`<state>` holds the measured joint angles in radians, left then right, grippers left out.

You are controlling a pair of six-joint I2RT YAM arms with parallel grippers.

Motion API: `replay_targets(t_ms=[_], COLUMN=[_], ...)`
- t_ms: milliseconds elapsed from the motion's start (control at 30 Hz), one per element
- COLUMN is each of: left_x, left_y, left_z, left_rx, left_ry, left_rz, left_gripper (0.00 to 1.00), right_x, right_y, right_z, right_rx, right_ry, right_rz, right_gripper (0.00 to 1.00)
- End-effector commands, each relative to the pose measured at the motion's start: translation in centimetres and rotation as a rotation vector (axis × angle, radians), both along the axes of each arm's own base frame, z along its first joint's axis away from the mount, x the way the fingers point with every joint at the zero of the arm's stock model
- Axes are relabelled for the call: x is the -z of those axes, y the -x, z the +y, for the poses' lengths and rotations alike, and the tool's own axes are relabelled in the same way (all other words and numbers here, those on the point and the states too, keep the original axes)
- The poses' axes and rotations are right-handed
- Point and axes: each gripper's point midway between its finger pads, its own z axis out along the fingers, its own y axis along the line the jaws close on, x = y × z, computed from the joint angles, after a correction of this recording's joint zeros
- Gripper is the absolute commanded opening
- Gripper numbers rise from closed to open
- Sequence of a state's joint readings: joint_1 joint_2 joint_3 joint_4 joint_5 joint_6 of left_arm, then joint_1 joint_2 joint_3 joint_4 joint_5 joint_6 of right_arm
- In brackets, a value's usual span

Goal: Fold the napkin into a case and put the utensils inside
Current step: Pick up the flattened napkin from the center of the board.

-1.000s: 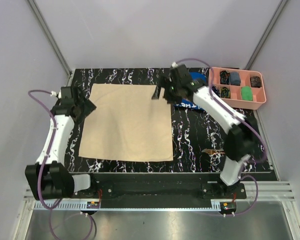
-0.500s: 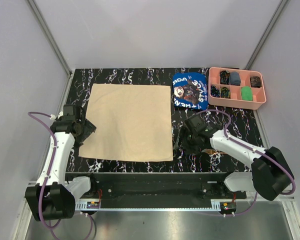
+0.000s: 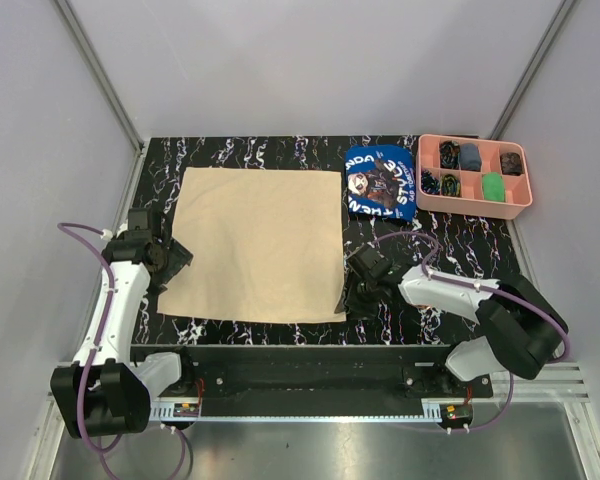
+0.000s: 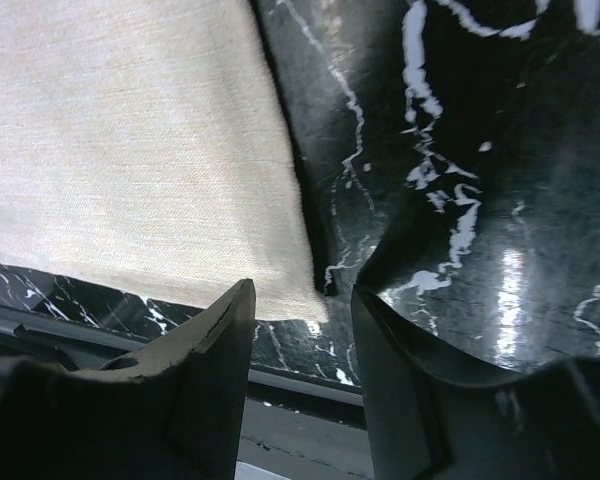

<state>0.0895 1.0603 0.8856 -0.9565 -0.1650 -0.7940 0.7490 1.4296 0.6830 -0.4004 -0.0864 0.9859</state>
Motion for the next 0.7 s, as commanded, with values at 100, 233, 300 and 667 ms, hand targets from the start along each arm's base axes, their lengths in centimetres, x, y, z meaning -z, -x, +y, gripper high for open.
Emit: replay_targets(t_ms=[100,233,300,667], left_x=[-0.3,0.1,0.5,5.4], left_y=[-0.2,0.1,0.3,5.2], left_z=[0.7,1.0,1.1,4.0], left_rx=[-0.018,-0.03,-0.043,-0.349], left_ry=[-0.029,-0.04,-0.039,0.058], left_rz=[-0.01,0.004,0.023,0.232], left_gripper=[0.77,0.77,0.78,0.64], right_x=[1.5,2.0,1.6,-4.5], right_y=[0.7,0.5,0.2,-4.2], right_z=[0.5,0.1,0.3,0.5], right_rx=[0.053,0.069,0.071,0.062], right_ry=[0.017,0.037,0.032,0.004], right_rz=[0.01,-0.001,-0.016,-0.297], right_gripper=[0.5,0.38,0.19,0.0])
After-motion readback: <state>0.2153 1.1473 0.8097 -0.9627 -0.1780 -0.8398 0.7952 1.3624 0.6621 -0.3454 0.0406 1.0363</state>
